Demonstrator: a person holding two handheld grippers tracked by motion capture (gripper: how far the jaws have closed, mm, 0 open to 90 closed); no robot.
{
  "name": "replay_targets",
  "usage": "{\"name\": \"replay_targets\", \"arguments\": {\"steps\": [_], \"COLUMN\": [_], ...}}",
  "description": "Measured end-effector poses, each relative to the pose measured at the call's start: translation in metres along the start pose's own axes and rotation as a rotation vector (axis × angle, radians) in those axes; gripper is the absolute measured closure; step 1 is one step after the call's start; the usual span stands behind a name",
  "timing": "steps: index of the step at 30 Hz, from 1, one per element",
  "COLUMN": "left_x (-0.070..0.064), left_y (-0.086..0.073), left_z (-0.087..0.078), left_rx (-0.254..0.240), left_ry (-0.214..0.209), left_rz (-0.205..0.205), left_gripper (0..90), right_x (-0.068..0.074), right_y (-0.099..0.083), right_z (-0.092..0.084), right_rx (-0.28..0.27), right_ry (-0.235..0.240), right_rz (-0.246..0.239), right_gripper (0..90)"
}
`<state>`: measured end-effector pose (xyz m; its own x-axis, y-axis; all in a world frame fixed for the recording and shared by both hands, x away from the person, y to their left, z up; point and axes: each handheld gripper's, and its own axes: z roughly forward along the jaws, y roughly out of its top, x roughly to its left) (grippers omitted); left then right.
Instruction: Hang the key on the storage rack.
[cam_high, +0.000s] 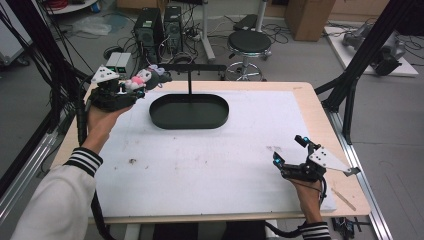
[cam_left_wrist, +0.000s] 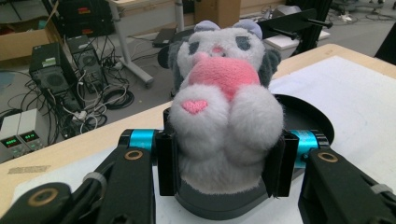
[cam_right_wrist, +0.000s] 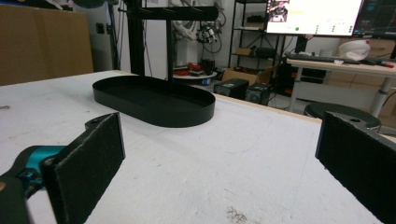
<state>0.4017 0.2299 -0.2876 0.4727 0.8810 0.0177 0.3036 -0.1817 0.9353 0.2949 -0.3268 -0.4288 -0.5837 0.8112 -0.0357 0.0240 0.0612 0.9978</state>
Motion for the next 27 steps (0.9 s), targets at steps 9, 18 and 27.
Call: {"name": "replay_targets", "arguments": {"steps": [9, 18, 27], "left_x": [0.003, 0.003, 0.004], "left_y": [0.005, 0.019, 0.028], "left_z": [0.004, 0.009, 0.013], "left_rx": [0.002, 0.005, 0.003], "left_ry": [0.026, 0.051, 0.06], "left_rz": [0.005, 0.019, 0.023], "left_gripper": [56.5, 56.5, 56.5], "right_x": [-0.001, 0.0, 0.0], "right_y": [-0.013, -0.021, -0.021], "right_z": [-0.001, 0.0, -0.001], "right_rx": [0.018, 0.03, 0.03], "right_ry": [0.01, 0.017, 0.014], "right_rz": [0.023, 0.036, 0.038], "right_gripper": [0.4, 0.4, 0.4]}}
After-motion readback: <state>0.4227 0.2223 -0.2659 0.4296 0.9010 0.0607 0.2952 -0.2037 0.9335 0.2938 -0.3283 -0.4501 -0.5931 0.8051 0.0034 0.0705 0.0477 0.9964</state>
